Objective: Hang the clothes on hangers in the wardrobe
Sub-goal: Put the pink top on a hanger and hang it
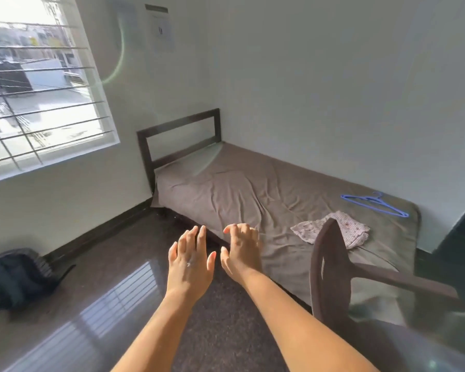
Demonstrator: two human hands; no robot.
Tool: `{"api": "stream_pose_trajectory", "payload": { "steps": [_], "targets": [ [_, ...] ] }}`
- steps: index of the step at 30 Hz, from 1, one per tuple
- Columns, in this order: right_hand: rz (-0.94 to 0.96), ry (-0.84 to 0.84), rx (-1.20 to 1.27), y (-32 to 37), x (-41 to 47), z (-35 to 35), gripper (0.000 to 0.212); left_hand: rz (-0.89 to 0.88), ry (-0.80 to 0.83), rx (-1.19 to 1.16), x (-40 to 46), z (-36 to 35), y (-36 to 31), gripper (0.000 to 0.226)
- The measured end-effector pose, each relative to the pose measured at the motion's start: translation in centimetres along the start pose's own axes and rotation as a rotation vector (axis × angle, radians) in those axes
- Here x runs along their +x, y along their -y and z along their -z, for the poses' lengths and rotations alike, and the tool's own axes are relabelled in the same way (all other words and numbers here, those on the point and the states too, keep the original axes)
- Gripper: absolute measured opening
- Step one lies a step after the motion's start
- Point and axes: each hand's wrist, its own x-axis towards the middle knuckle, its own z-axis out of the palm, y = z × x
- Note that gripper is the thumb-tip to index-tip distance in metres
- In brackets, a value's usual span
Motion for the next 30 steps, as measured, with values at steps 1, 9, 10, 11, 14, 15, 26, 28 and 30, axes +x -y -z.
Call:
{"api": "stream_pose_trajectory", "payload": {
  "steps": [1, 9, 10, 11, 14, 15, 26, 28, 30],
  "targets": [
    [-0.002, 0.017, -0.032, -0.5, 2.1, -1.1, 0.038, -0.018, 0.022, -0.002, 2.1, -1.7, 0.7, 0.069],
    [-0.245, 0.095, -0.194, -8.6, 16.9, -7.2, 0.033, -0.295, 0.257, -0.070, 19.3, -13.6, 2.3, 0.074],
    [-0.310, 0.095, -0.190, -10.0, 18.1, -7.6, 0.034, -0.330, 0.292, -0.067, 21.1, -15.0, 1.8, 0.074],
    [-0.375, 0.100, -0.188, -11.5, 19.1, -8.0, 0.034, -0.360, 0.329, -0.074, 22.6, -16.7, 1.0, 0.073],
    [-0.555, 0.101, -0.163, -16.2, 21.8, -8.8, 0.038, -0.495, 0.428, -0.083, 26.3, -21.7, -1.8, 0.071],
    [-0.605, 0.102, -0.157, -17.9, 22.7, -9.1, 0.040, -0.540, 0.458, -0.076, 27.3, -23.5, -2.9, 0.071],
    [-0.918, 0.261, 0.025, -40.6, 32.0, -15.8, 0.037, -0.851, 0.639, -0.113, 38.9, -45.2, -17.4, 0.061],
    [-1.010, 0.244, 0.131, -44.9, 33.0, -18.2, 0.038, -0.897, 0.677, -0.109, 40.6, -49.4, -20.0, 0.062],
    [-1.061, 0.221, 0.136, -49.1, 33.7, -21.0, 0.041, -0.918, 0.740, -0.113, 41.7, -53.4, -22.0, 0.062]
  ]
}}
